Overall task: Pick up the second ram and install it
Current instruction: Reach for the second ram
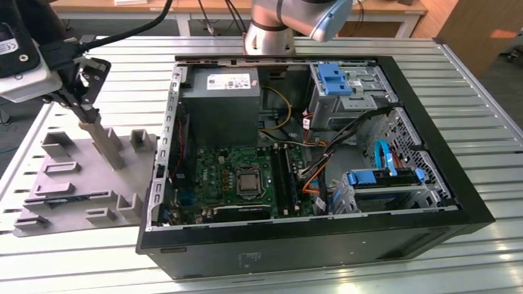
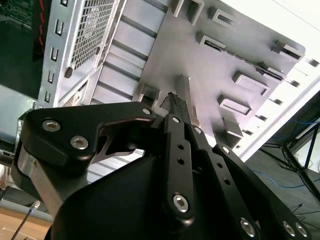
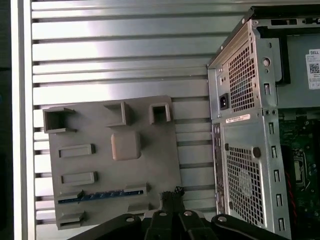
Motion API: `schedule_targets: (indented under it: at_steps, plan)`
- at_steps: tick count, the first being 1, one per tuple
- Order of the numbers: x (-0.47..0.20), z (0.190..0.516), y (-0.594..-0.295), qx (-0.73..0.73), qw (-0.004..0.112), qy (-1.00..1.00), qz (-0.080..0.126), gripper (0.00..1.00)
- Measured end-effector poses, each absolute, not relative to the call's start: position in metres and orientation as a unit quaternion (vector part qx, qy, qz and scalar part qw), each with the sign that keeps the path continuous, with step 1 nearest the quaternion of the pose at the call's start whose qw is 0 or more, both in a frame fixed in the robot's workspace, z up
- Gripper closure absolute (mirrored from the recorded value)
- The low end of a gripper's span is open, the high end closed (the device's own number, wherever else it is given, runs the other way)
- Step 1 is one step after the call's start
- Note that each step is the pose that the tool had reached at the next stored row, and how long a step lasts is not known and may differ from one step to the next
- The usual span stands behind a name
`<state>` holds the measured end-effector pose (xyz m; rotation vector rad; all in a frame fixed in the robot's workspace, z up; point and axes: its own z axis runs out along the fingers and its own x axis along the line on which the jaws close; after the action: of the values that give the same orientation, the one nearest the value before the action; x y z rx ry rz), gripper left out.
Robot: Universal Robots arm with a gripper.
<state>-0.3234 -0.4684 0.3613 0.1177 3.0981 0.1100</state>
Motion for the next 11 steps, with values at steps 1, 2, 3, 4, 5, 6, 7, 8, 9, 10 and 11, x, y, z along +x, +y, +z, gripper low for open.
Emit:
schedule_targets:
  at_steps: [1, 2, 3, 4, 5, 6, 7, 8, 9, 10, 11]
  plan:
    - [-0.326, 0.36, -0.469, 0.038, 0.02, 0.998, 0.035, 0.89]
    - [-0.329, 0.359, -0.47, 0.038, 0.02, 0.998, 0.035, 0.89]
    - [-0.331, 0.357, -0.471, 0.038, 0.02, 0.998, 0.036, 0.89]
    - [-0.334, 0.356, -0.471, 0.038, 0.02, 0.998, 0.036, 0.89]
    - [-0.337, 0.355, -0.472, 0.038, 0.02, 0.998, 0.035, 0.89]
    - [-0.34, 0.353, -0.473, 0.038, 0.02, 0.998, 0.035, 0.89]
    - [-0.342, 0.352, -0.474, 0.038, 0.02, 0.998, 0.035, 0.89]
    - [-0.345, 0.35, -0.474, 0.038, 0.02, 0.998, 0.036, 0.89]
    - [-0.348, 0.349, -0.475, 0.038, 0.02, 0.998, 0.035, 0.89]
    - [-0.351, 0.347, -0.476, 0.038, 0.02, 0.998, 0.036, 0.89]
    - [-0.353, 0.346, -0.476, 0.038, 0.02, 0.998, 0.035, 0.89]
